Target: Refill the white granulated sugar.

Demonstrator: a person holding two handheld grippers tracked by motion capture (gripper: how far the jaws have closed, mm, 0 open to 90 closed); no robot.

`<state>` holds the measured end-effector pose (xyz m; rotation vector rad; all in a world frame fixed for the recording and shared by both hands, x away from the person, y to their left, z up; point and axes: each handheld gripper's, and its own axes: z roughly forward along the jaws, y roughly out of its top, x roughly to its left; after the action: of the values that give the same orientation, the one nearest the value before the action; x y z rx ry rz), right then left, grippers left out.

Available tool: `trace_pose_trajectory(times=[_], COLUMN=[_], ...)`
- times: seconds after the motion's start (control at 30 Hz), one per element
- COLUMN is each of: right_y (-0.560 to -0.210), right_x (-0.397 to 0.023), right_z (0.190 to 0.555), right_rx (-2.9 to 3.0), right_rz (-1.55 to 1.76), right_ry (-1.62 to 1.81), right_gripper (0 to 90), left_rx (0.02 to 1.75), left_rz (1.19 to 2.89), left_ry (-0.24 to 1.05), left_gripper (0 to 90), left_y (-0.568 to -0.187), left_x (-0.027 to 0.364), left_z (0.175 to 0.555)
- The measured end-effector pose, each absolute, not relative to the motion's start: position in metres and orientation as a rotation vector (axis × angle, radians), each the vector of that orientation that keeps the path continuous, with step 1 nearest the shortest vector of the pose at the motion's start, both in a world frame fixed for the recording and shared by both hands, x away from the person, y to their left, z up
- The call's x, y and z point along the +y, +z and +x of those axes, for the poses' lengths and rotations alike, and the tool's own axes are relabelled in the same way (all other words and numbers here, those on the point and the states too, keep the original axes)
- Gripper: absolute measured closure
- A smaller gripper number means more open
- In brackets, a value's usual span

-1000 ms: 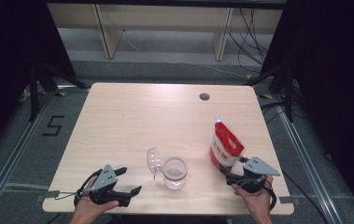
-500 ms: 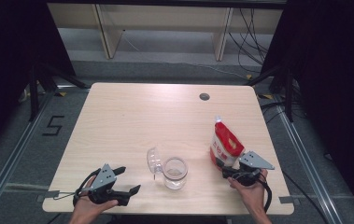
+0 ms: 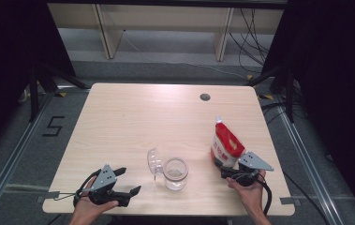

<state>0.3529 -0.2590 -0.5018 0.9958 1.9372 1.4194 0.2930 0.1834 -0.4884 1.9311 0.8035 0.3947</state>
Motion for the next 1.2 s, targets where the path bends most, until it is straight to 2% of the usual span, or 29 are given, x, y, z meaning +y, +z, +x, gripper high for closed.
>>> trace_pose_trajectory(times=[1.2], right_y=[-0.516], right_x=[-0.26], right_z=[0.362], right_rx=[1.832], right_rz=[1.0], right_ry=[1.501], right_gripper=[33.8], left_rx=[0.765], left_rz=[1.949], left_ry=[0.383], left_gripper=[15.3], left_y=[-0.492], left_x=[0.179], left_z=[0.293])
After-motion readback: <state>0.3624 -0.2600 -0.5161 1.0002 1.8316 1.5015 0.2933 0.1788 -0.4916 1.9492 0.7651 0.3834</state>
